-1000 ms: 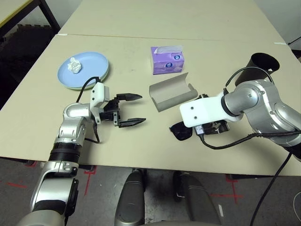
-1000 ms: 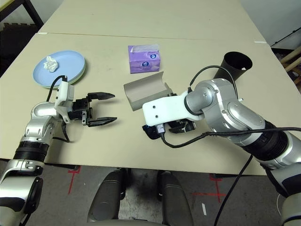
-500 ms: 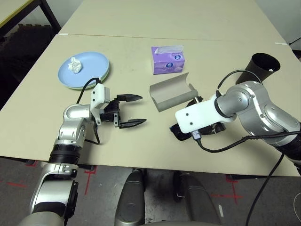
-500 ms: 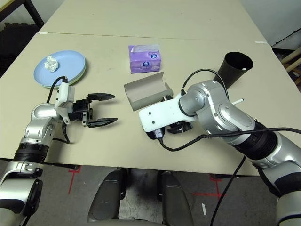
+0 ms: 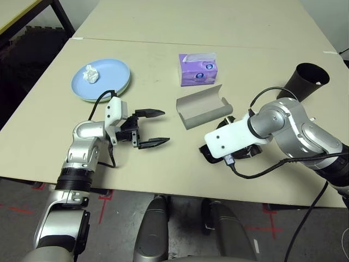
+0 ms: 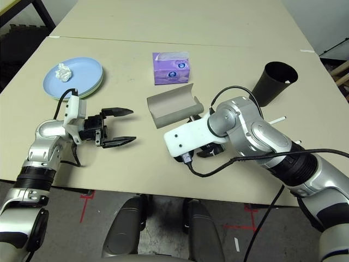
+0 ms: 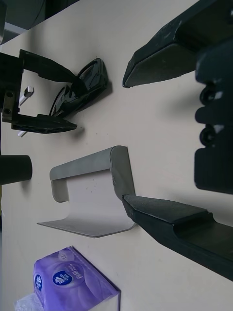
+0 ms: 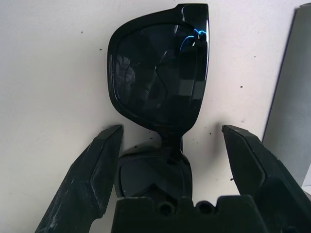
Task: Organize and tidy the items on the table.
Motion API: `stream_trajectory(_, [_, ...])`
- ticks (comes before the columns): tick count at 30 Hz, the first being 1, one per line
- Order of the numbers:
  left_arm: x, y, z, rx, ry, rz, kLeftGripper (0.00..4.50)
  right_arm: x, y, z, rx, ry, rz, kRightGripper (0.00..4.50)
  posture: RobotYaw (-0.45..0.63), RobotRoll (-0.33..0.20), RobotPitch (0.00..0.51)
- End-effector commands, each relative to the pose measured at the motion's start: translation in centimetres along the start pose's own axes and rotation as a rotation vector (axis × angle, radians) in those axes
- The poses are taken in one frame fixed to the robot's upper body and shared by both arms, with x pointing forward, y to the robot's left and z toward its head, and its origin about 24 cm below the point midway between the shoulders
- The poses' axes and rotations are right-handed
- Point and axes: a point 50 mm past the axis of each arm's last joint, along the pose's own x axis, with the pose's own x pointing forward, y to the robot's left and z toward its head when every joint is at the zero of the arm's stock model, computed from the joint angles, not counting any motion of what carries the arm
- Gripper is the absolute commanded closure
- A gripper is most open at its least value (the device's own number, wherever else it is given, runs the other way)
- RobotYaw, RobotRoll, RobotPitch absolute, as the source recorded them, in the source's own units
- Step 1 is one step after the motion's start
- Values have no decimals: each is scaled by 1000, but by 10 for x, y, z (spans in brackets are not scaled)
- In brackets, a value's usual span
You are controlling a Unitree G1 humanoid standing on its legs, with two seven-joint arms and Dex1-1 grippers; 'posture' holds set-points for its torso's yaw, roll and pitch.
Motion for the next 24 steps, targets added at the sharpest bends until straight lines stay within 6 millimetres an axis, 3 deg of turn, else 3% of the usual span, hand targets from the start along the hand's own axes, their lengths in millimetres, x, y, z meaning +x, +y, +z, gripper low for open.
stream_trajectory(1, [0,-5,-1,3,12,-21,9,0,2,-4,11,3,6,178,256,0,224])
stream_trajectory(3, [0,-5,-2,2,14,-20,0,1,2,-4,10,2,5,568,256,0,224])
stream_trajectory(9, [0,-5,-2,0,15,-17,0,1,1,-4,7,-5,2,2863,258,0,221])
stream_trajectory(11, [-1,-5,-3,-1,16,-16,0,1,0,-3,4,-8,-1,3309,259,0,219])
stream_trajectory(13, [-1,-6,-3,-2,17,-15,0,0,-2,-3,1,-10,-6,3513,258,0,217])
stream_trajectory(24, [-1,-4,-3,-7,23,-14,0,-20,-23,-2,-17,-16,-77,3647,246,0,208])
